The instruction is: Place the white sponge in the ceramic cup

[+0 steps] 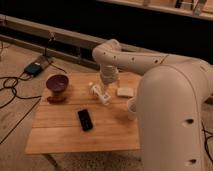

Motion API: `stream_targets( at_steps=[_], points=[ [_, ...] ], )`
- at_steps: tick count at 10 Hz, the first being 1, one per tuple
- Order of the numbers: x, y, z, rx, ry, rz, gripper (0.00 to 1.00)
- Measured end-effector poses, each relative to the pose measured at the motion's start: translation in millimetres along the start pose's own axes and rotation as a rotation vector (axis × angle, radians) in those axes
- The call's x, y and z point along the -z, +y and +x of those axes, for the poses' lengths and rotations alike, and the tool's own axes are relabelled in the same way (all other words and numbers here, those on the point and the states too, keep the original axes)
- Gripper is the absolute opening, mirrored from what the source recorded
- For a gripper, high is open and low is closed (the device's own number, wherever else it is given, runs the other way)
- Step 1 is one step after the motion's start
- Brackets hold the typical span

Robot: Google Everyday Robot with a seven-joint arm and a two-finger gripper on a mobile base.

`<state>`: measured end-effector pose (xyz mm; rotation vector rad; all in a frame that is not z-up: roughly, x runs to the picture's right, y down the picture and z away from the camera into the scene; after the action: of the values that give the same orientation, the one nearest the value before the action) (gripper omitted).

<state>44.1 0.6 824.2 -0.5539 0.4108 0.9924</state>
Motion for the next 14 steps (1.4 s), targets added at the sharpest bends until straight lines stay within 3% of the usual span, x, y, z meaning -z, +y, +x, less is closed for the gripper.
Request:
stream_targets(
  at_steps=[4, 8, 11, 14],
  points=[
    [-22, -49, -21, 0.246, -0.019, 0.016, 0.65],
    [-61, -72, -30, 0.394, 0.001, 0.004, 0.65],
    [-88, -87, -38, 0.43, -0.006, 0.007, 0.65],
    [-117, -107, -42, 0.425, 0.013, 0.032, 0.65]
  ],
)
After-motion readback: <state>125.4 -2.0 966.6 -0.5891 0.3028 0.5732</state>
